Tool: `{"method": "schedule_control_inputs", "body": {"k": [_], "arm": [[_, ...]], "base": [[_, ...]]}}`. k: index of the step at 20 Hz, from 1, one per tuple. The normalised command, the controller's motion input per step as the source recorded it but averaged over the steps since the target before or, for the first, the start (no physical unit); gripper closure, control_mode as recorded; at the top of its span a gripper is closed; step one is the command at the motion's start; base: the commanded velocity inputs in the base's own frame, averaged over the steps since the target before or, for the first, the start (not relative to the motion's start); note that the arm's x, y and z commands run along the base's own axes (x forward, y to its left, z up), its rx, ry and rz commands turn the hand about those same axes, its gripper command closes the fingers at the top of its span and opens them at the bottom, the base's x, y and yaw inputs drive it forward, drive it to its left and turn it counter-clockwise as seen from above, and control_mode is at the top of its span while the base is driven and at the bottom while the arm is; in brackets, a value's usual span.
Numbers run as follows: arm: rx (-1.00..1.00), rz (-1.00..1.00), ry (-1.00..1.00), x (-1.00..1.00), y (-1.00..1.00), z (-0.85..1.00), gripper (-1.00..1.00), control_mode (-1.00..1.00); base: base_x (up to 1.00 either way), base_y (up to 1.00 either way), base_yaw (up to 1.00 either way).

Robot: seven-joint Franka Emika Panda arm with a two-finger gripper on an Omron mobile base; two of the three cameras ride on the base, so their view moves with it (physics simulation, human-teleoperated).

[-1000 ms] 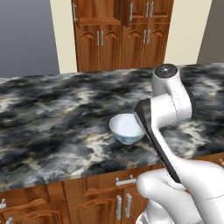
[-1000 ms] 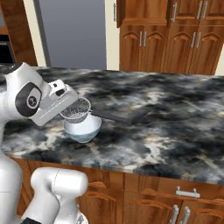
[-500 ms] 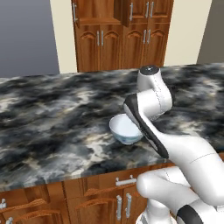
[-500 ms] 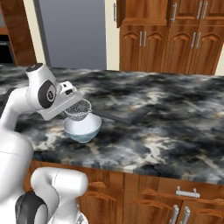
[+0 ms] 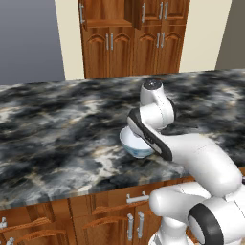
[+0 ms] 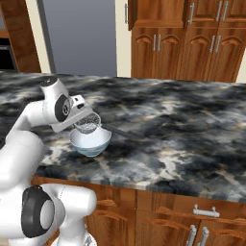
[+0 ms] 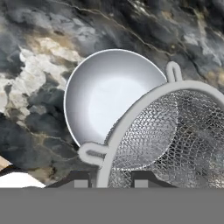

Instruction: Open the cabinet and setup a tea strainer by placing it in the bowl upright.

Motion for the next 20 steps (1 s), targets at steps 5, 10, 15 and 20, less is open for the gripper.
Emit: {"method": "schedule_control_inputs", "body": {"k": [5,10,15,20], "arm": [[0.05,0.00,0.07,0.57,0.09,-0.41,1.00,-1.00],[0.00,0.00,0.09,0.40,0.13,-0.36,1.00,-1.00],[0.00,0.00,0.04,0.27,0.19,-0.23,1.00,-1.00],[0.00,0.00,0.00,0.15,0.22,-0.25,1.00,-1.00]], "base": [[0.00,0.00,0.00],[0.00,0.00,0.00],[0.00,0.00,0.00],[0.00,0.00,0.00]]}}
